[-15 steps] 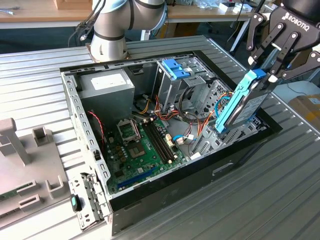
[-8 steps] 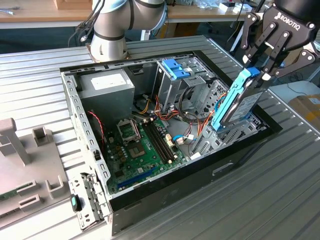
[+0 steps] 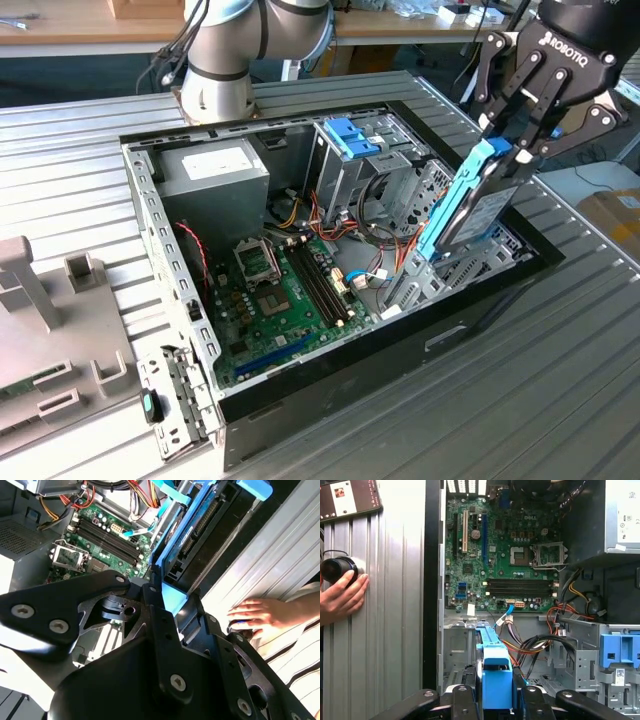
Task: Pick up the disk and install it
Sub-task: 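Pick up the disk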
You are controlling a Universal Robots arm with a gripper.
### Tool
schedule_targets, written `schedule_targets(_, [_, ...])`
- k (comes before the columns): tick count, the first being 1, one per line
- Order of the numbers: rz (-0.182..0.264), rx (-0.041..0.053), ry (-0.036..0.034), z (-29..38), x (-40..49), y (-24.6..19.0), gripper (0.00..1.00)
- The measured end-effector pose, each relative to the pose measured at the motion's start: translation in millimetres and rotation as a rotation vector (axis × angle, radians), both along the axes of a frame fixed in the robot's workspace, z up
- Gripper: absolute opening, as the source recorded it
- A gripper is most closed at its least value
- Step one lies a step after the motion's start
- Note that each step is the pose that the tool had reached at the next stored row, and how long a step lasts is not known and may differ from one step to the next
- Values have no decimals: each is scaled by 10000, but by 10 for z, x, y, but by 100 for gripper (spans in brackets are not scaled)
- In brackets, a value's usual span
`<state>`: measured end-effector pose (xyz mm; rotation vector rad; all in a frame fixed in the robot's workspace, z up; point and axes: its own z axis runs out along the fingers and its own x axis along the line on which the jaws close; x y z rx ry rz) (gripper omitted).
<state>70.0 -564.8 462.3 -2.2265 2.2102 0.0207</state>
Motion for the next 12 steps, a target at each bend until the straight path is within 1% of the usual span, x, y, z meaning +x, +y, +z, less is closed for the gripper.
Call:
schedule_targets(2, [-21, 6, 0, -33, 3, -1, 36])
schedule_targets(3, [-27, 36, 0, -49, 2, 4, 36])
schedule_targets(4, [-27, 8, 0, -35, 3, 18, 36])
schedule_targets(7, [-26, 8, -1, -41, 3, 21, 36])
schedule_targets(10, [-27, -4, 0, -111, 3, 21, 36])
schedule_targets(11, [-26, 18, -1, -161, 3, 20, 36])
schedule_targets(12, [-26, 6, 0, -196, 3, 20, 36])
